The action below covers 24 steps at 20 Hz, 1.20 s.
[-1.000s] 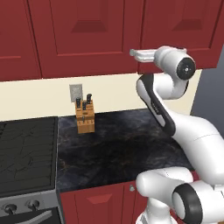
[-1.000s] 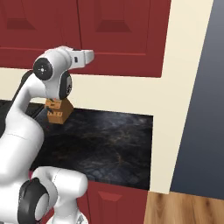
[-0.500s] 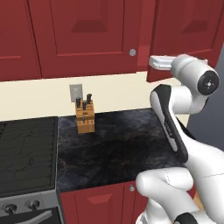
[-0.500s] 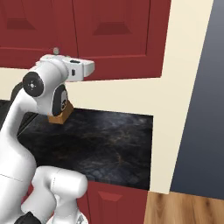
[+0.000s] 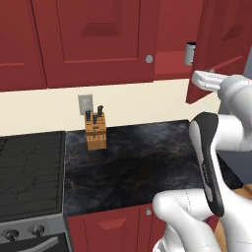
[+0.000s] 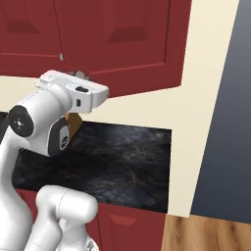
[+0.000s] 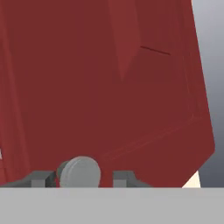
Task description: Open the cabinet directly in front. Then move the beer and the mug to the dining counter with the jar on it.
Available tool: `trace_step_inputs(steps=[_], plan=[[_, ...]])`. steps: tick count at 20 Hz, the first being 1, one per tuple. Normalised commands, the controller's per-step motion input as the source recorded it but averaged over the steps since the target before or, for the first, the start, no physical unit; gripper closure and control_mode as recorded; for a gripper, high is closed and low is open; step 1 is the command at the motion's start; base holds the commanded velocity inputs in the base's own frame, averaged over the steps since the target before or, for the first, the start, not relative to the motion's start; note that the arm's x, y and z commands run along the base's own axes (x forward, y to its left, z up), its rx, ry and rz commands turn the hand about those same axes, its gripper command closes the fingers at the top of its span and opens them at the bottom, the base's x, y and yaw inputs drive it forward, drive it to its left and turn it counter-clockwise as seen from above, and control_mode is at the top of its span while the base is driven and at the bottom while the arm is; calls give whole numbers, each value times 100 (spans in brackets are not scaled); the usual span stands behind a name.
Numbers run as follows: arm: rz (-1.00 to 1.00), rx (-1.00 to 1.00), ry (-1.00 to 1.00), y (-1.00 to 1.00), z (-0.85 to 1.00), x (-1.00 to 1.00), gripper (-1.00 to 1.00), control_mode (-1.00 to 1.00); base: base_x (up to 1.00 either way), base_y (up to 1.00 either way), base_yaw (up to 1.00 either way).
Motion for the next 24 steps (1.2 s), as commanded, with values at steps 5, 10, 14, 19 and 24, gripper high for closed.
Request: trace_step_inputs(steps=[5, 10, 14, 19, 24], plan=[[-9, 7, -4, -96, 0, -77, 100, -100, 0, 0, 0], [-1, 0, 0, -13, 0, -17, -100, -100, 0, 0, 0], [1, 0, -11, 16, -6, -92, -100, -100, 0, 0, 0], [0, 0, -24, 16, -1, -100, -100, -100, 0, 0, 0], [-3, -18, -14, 87, -11, -62, -100, -100, 0, 0, 0]])
